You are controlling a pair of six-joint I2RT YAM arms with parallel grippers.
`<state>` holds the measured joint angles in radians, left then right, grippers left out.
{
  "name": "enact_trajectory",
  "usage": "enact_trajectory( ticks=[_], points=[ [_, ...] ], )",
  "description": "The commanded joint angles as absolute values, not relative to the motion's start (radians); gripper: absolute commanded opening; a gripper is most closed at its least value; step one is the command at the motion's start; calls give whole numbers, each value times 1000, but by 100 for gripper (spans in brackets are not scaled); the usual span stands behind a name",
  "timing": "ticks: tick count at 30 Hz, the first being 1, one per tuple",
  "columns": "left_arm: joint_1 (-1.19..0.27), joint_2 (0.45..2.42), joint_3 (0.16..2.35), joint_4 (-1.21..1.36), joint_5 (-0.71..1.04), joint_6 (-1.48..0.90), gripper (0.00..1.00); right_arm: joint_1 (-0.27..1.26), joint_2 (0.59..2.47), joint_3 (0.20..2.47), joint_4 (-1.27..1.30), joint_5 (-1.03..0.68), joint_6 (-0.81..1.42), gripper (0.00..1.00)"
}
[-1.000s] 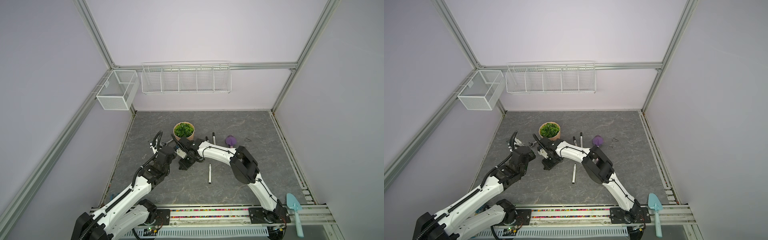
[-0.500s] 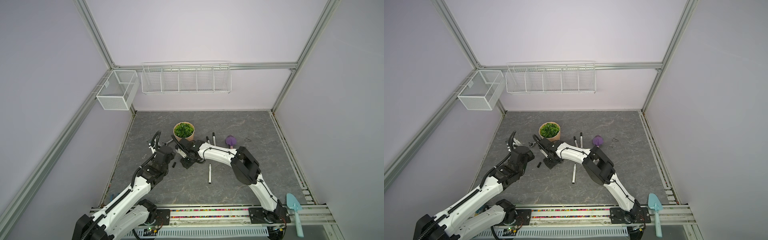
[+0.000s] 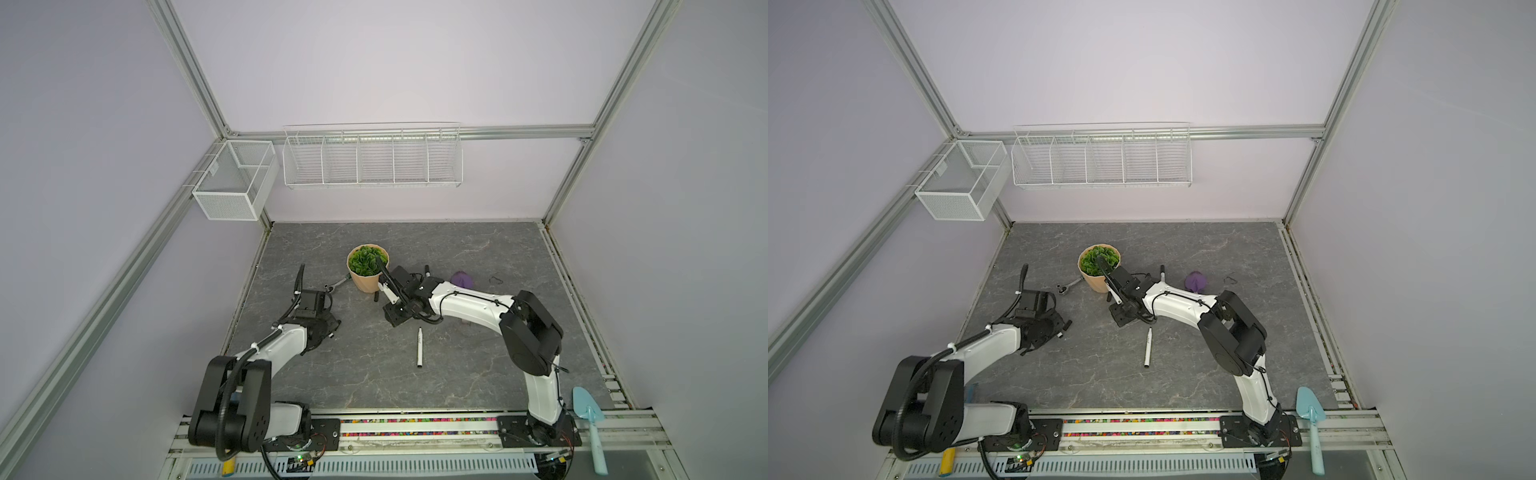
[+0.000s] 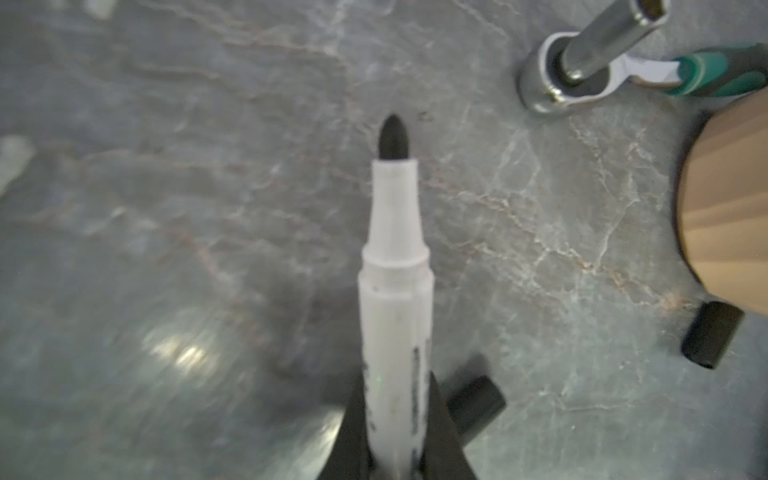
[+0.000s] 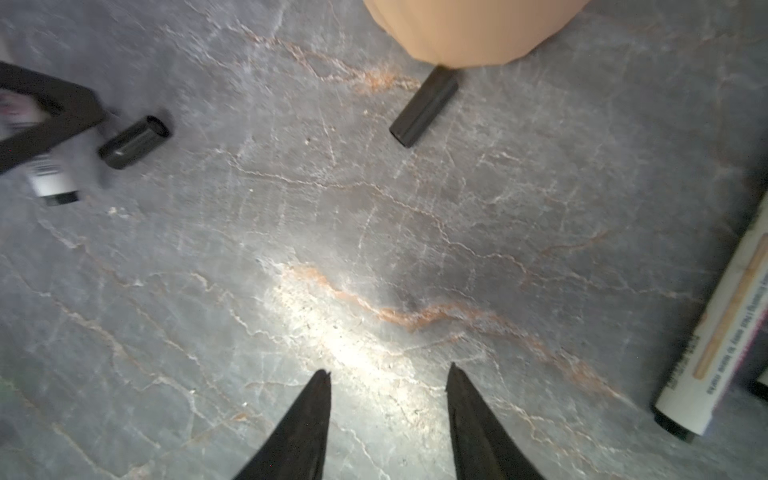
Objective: Insert the pens into the pen caps
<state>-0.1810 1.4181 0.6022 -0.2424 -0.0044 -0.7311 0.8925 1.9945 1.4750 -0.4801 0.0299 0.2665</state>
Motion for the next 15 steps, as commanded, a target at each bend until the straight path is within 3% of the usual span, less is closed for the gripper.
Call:
enact_trajectory(
  ticks=[1, 6, 15],
  points=[
    [-175, 1555, 647, -293, 110, -671, 0, 888, 1946, 1440, -457, 51, 281, 48],
    [-180, 1671, 691, -324, 181, -650, 0, 883, 1902, 1406, -443, 65, 274, 48],
    [-240, 1605, 767, -480, 168, -585, 0, 884, 1887, 1381, -433, 68, 255, 48]
  ],
)
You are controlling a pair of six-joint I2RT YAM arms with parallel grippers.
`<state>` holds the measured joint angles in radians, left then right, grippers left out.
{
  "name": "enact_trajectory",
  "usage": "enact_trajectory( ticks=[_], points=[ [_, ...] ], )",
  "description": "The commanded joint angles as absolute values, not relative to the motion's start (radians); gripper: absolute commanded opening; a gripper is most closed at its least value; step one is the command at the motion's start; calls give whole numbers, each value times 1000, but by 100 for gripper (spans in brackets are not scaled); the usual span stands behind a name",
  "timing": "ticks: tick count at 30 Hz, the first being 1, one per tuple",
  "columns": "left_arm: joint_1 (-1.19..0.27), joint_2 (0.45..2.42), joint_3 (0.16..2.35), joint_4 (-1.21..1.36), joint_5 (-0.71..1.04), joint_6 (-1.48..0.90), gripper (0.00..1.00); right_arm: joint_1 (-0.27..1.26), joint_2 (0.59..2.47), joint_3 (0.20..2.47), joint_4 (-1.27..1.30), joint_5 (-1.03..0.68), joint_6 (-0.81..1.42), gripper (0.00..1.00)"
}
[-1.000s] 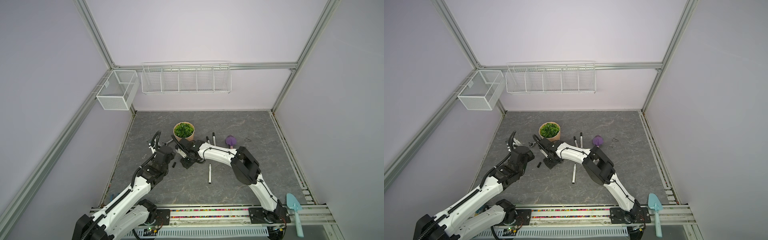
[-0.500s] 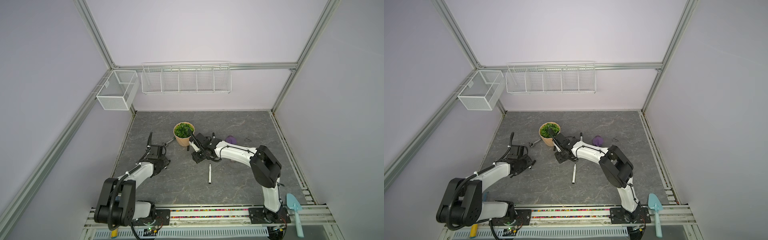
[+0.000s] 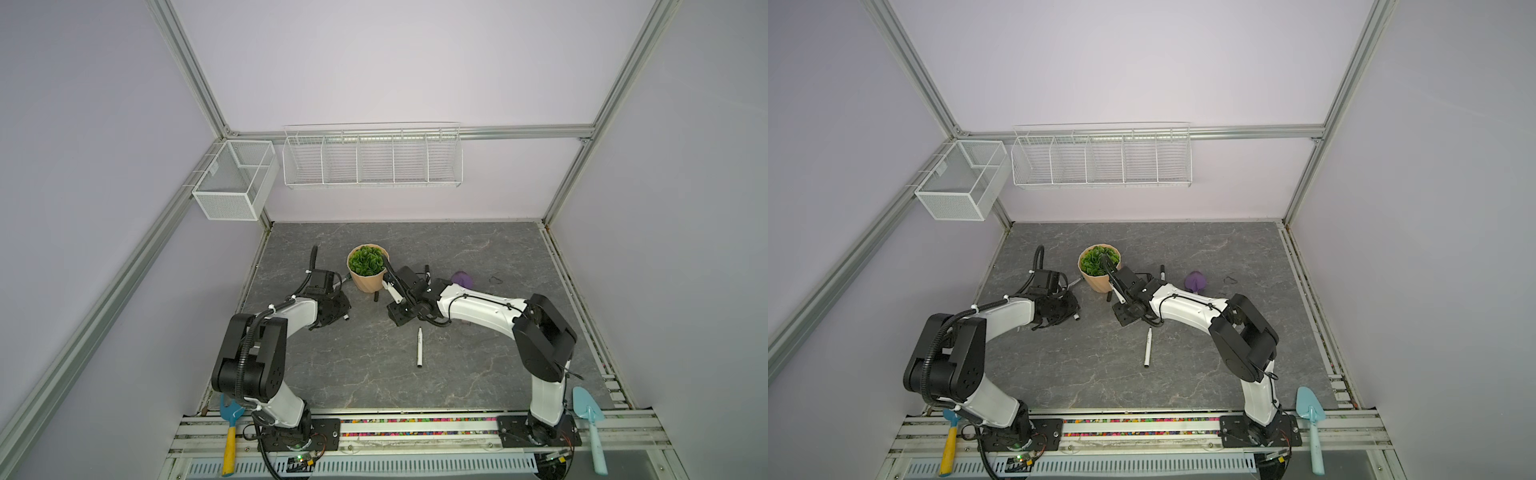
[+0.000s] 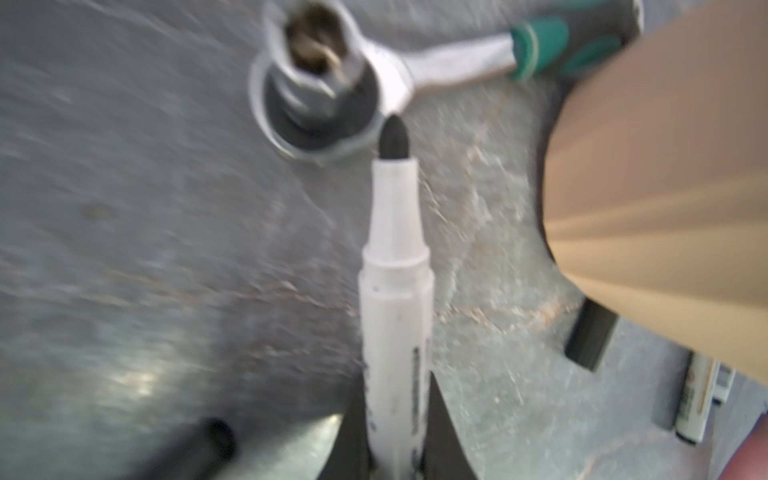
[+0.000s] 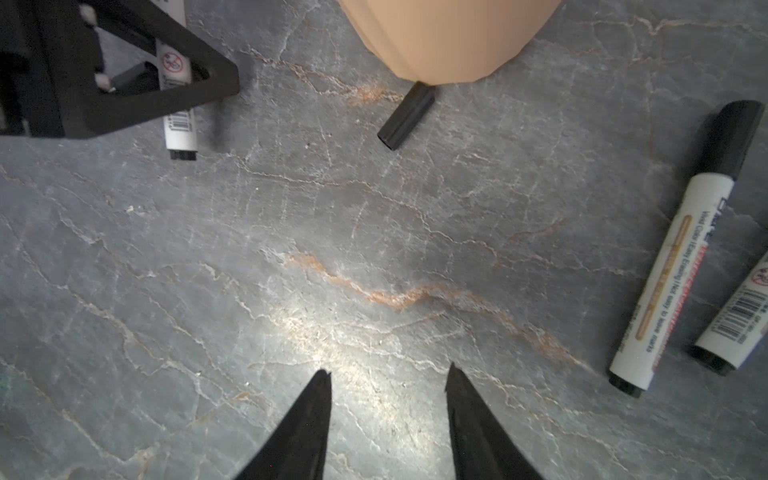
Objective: Insert the pens into the pen caps
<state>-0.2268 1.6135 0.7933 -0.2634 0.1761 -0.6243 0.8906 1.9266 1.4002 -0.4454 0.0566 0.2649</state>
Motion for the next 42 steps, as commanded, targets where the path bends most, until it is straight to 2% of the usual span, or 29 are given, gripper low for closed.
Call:
enact_trajectory(
  ticks=[1, 6, 9, 13, 19, 22, 27, 33, 42],
  points=[
    [-237, 1568, 757, -478, 144, -590, 0, 884, 1886, 1381, -432, 69, 253, 48],
    [-163, 1352, 716, -442, -18, -655, 0, 884, 1891, 1377, -426, 63, 247, 48],
    [-131, 1285, 729, -428, -128, -655, 0, 884, 1891, 1370, -421, 53, 246, 48],
    [-86, 1280, 742, -395, -263, -673, 0, 884, 1887, 1354, -416, 51, 245, 48],
    [10, 1381, 755, -317, -412, -740, 0, 882, 1858, 1312, -404, 58, 249, 47],
    [50, 1449, 780, -230, -368, -733, 0, 881, 1843, 1298, -406, 63, 249, 47],
    [62, 1601, 923, -256, -258, -649, 0, 877, 1818, 1278, -412, 73, 242, 47],
    [66, 1772, 1108, -451, -173, -573, 0, 865, 1790, 1252, -417, 88, 236, 46],
    [82, 1886, 1198, -606, -20, -605, 0, 835, 1723, 1211, -406, 124, 238, 46]
  ],
)
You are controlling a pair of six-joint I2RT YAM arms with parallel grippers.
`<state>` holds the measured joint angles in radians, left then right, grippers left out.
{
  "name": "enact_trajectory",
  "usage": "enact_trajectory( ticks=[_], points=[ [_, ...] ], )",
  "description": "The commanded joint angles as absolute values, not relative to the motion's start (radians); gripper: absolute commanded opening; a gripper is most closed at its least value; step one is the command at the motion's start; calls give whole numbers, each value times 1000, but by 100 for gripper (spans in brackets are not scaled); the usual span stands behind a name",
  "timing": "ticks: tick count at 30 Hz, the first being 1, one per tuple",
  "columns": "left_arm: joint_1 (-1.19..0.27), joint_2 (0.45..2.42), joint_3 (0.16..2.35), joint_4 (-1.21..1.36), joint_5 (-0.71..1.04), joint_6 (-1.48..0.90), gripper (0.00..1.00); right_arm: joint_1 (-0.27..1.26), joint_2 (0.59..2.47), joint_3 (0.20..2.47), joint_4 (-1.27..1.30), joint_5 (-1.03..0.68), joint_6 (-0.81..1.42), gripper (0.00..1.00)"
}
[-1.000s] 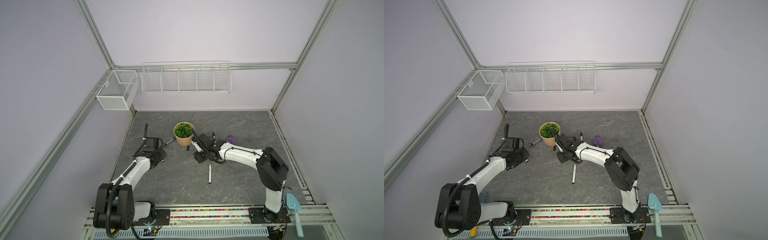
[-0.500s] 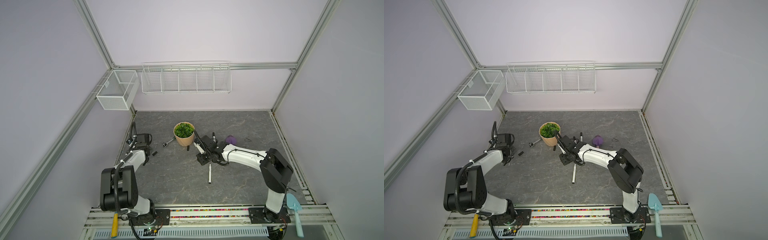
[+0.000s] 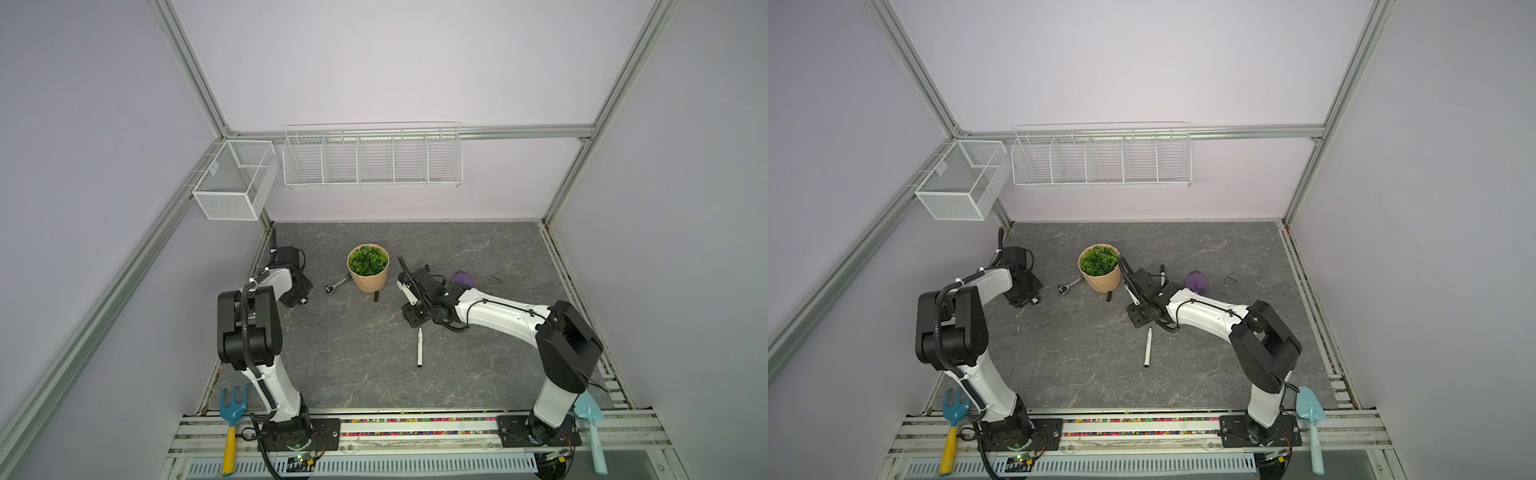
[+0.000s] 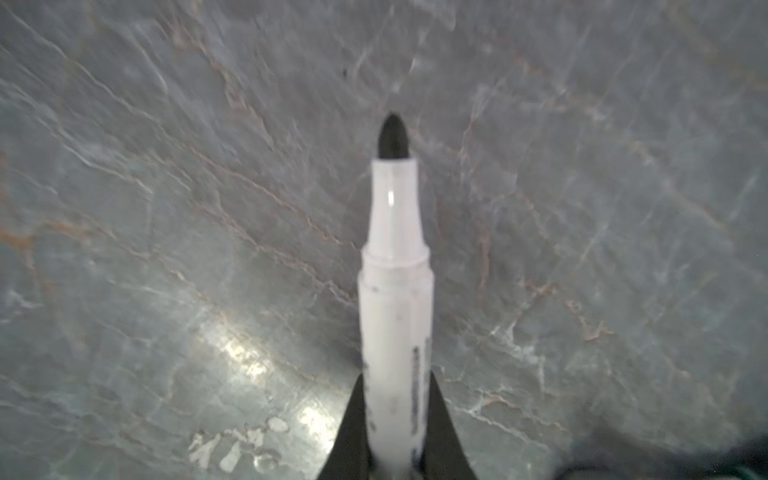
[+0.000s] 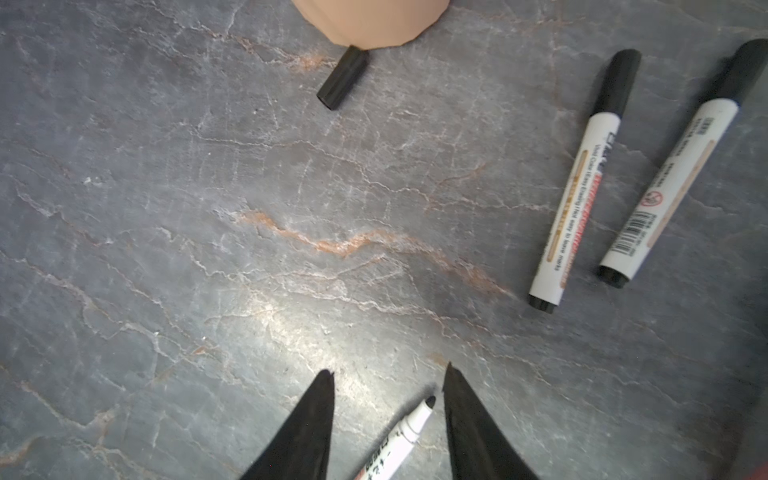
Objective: Insert the pens into the pen caps
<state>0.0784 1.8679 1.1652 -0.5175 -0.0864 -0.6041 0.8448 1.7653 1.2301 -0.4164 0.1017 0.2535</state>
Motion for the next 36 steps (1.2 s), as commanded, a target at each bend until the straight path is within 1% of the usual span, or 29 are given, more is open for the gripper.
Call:
enact_trajectory(
  ticks=[1, 4, 8, 18, 21, 25, 27, 30, 32, 34, 36],
  points=[
    [82, 1888, 1195, -613, -10, -613, 0, 834, 1718, 1209, -406, 130, 238, 46],
    [81, 1874, 1148, -600, 32, -654, 0, 830, 1711, 1204, -406, 135, 238, 46],
    [68, 1829, 1035, -534, 142, -730, 0, 828, 1709, 1198, -398, 137, 242, 46],
    [-151, 1635, 845, -473, 213, -893, 0, 836, 1712, 1199, -397, 72, 228, 46],
    [-184, 1576, 819, -447, 216, -918, 0, 854, 1719, 1198, -391, -3, 204, 47],
    [-186, 1457, 772, -357, 210, -949, 0, 900, 1762, 1211, -380, -131, 165, 47],
    [-186, 1400, 772, -392, 150, -940, 0, 935, 1804, 1249, -402, -185, 121, 48],
    [-169, 1326, 751, -468, 51, -935, 0, 1008, 1894, 1337, -469, -210, 27, 48],
    [-133, 1282, 705, -493, 11, -959, 0, 1058, 1954, 1392, -505, -196, -43, 50],
    [-78, 1229, 637, -474, 7, -995, 0, 1098, 2012, 1443, -534, -154, -102, 54],
    [-46, 1178, 589, -456, 2, -1016, 0, 1114, 2064, 1488, -569, -122, -130, 60]
  ],
)
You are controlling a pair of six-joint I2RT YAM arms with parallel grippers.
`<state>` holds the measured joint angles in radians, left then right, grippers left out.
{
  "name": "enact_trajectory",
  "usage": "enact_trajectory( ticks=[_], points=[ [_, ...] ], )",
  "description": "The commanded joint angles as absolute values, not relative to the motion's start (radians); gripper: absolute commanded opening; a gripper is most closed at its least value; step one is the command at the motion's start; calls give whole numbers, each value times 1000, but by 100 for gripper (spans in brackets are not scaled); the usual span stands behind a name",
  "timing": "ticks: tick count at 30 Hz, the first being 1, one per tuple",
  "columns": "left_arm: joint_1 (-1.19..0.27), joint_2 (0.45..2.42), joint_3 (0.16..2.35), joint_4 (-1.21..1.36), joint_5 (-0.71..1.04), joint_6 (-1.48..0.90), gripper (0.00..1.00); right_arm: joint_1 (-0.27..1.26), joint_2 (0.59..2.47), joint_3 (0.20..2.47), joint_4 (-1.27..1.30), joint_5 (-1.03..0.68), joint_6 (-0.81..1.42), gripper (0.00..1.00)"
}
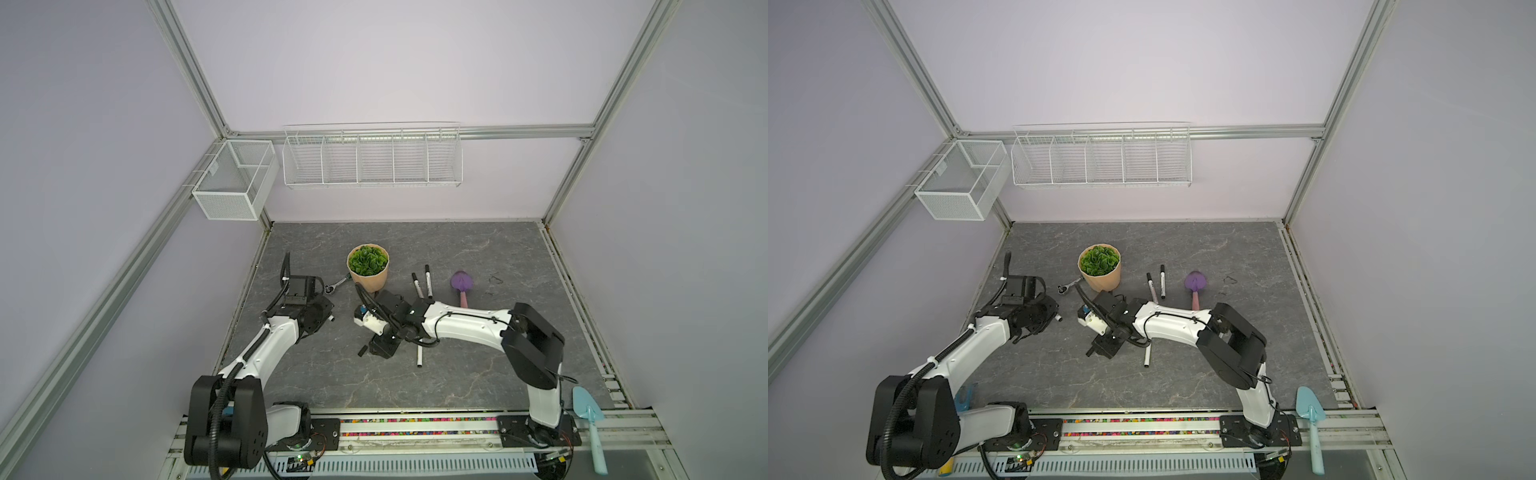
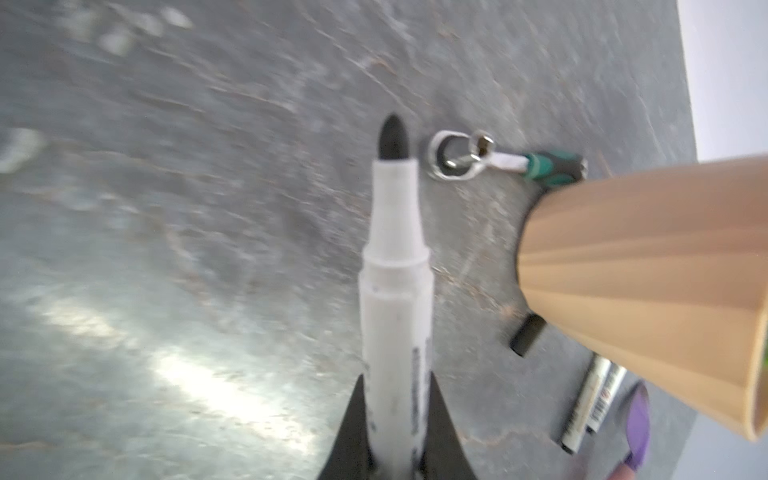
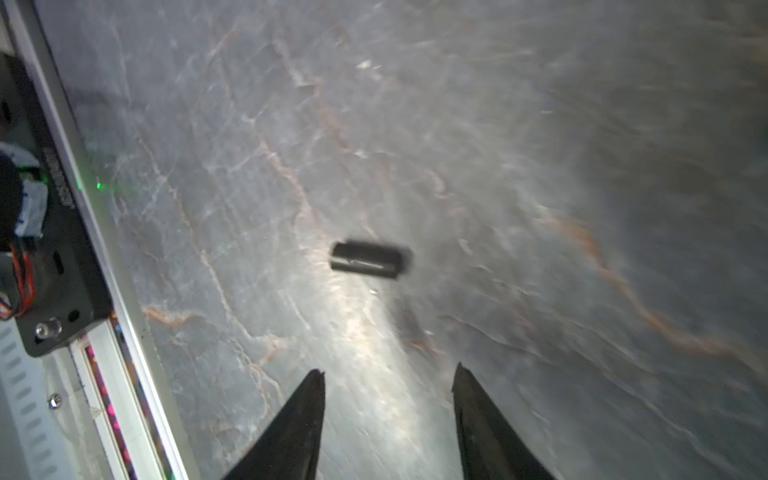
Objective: Insert the pens into the pen caps
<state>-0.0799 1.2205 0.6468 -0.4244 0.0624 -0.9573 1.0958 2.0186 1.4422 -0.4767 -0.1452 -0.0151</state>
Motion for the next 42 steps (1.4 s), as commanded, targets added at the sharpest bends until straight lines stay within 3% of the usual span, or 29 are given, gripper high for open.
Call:
enact_trajectory(
  ticks=[1, 11, 19, 32, 42],
  points=[
    [-39, 1153, 576, -455, -12, -1022, 0, 1120, 2086, 1501, -575, -94, -127, 62],
    [-39, 1030, 564, -410, -61, -948, 0, 1120, 2152, 1527, -579, 114, -40, 63],
    [-39, 1170, 554, -409, 60, -880, 0, 1086, 2092, 1504, -514, 9, -15, 62],
    [-44, 1324, 523, -375, 156, -847, 0, 1012, 2004, 1484, -479, -18, 39, 61],
    [-85, 1504, 627, -314, 227, -701, 0, 1003, 1953, 1420, -455, -5, 74, 61]
  ],
)
